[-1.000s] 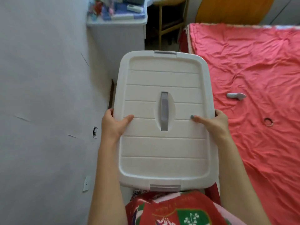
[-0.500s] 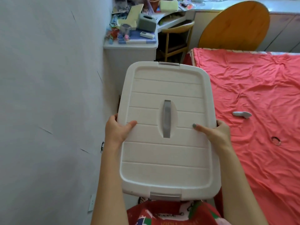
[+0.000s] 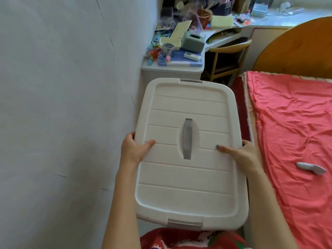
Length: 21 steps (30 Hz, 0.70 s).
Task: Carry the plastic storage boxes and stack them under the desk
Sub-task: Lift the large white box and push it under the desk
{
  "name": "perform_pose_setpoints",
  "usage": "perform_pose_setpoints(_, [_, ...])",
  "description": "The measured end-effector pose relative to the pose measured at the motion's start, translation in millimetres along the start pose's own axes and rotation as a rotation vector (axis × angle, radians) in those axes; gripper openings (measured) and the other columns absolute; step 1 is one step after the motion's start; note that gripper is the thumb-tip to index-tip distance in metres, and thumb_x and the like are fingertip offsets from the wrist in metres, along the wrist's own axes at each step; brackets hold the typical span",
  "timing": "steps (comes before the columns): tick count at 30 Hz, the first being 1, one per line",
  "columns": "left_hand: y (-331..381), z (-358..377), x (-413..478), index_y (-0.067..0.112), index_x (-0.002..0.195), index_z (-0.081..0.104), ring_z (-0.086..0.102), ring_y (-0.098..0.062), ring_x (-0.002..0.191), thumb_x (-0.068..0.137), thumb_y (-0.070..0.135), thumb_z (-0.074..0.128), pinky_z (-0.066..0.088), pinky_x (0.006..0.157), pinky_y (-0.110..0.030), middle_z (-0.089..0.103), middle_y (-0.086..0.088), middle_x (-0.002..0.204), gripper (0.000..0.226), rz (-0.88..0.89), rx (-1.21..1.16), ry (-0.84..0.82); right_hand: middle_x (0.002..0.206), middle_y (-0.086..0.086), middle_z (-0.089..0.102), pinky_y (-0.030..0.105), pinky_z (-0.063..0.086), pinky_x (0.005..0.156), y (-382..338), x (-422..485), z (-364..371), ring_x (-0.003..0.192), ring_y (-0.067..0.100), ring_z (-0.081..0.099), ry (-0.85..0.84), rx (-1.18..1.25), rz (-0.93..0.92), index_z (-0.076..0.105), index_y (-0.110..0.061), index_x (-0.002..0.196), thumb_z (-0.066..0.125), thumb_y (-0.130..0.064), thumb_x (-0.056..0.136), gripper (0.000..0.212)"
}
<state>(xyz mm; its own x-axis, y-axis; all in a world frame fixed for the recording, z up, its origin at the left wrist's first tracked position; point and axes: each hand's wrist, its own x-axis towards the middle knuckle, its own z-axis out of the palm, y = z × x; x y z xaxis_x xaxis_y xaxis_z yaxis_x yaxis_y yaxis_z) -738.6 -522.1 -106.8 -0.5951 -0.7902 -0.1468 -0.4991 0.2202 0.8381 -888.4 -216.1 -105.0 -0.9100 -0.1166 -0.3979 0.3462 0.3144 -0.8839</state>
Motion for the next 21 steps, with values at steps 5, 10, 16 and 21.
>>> perform_pose_setpoints(5, [17, 16, 50, 0.009, 0.111, 0.060, 0.065, -0.019, 0.083, 0.061, 0.034, 0.088, 0.049, 0.072, -0.026, 0.069, -0.002, 0.097, 0.062, -0.040, 0.014, 0.044, 0.080, 0.001, 0.075, 0.028, 0.057, 0.060, -42, 62, 15, 0.069, 0.016, 0.073, -0.062, -0.097, 0.001, 0.071, -0.010, 0.089, 0.095, -0.044, 0.030, 0.072])
perform_pose_setpoints(10, [31, 31, 86, 0.008, 0.108, 0.061, 0.065, -0.017, 0.080, 0.060, 0.035, 0.088, 0.046, 0.069, -0.023, 0.068, 0.000, 0.093, 0.061, -0.058, 0.021, 0.083, 0.089, 0.005, 0.074, 0.033, 0.059, 0.069, -72, 109, 26, 0.077, 0.022, 0.072, -0.124, -0.146, 0.016, 0.069, -0.008, 0.098, 0.096, -0.038, 0.040, 0.070])
perform_pose_setpoints(16, [35, 38, 127, 0.012, 0.105, 0.060, 0.063, -0.015, 0.076, 0.059, 0.036, 0.088, 0.044, 0.067, -0.022, 0.066, 0.003, 0.089, 0.060, -0.079, 0.046, 0.093, 0.100, 0.009, 0.070, 0.040, 0.058, 0.078, -92, 145, 46, 0.086, 0.026, 0.069, -0.148, -0.188, 0.051, 0.062, -0.007, 0.110, 0.094, -0.041, 0.042, 0.083])
perform_pose_setpoints(21, [31, 49, 181, 0.009, 0.108, 0.059, 0.067, -0.022, 0.083, 0.059, 0.034, 0.089, 0.055, 0.075, -0.033, 0.069, -0.005, 0.095, 0.063, -0.106, 0.044, 0.036, 0.097, 0.007, 0.071, 0.030, 0.055, 0.065, -103, 179, 71, 0.083, 0.023, 0.069, -0.125, -0.210, 0.077, 0.063, -0.008, 0.106, 0.093, -0.039, 0.046, 0.074])
